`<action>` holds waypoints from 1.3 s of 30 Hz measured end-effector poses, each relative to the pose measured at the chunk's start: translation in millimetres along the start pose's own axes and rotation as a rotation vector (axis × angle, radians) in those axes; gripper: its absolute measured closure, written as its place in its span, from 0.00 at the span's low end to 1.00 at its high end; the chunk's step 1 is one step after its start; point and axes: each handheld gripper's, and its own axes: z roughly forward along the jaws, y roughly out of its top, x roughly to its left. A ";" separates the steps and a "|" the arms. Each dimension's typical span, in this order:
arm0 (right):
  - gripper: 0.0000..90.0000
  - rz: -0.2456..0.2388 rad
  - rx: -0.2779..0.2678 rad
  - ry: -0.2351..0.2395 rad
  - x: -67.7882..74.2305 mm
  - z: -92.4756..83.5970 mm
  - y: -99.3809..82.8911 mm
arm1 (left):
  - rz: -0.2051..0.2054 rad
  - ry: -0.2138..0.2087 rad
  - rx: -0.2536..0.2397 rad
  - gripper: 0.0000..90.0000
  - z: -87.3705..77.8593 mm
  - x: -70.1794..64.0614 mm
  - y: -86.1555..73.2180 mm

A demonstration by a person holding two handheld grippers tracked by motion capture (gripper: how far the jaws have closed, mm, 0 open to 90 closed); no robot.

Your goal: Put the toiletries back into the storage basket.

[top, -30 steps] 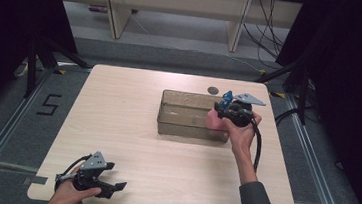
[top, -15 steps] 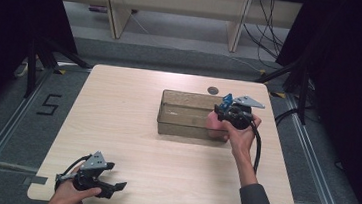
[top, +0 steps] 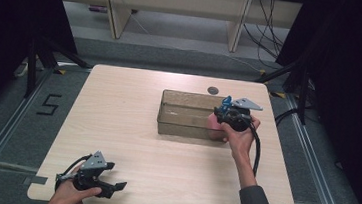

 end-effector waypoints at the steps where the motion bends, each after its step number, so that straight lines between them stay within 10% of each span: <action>1: 0.59 -0.013 -0.002 -0.007 -0.5 -0.4 0.0 | -0.001 0.001 0.001 0.17 0.0 0.2 0.1; 7: 0.58 -0.047 -0.026 -0.021 0.9 1.6 -2.0 | 0.004 -0.002 0.010 0.17 -0.6 0.2 0.1; 14: 0.29 0.096 -0.052 0.007 -4.1 -10.7 -1.8 | 0.028 0.011 0.027 0.17 -2.2 1.3 0.9; 39: 0.22 0.119 -0.070 0.031 5.0 -47.4 -14.8 | 0.009 0.006 -0.004 0.17 -3.2 -0.1 1.7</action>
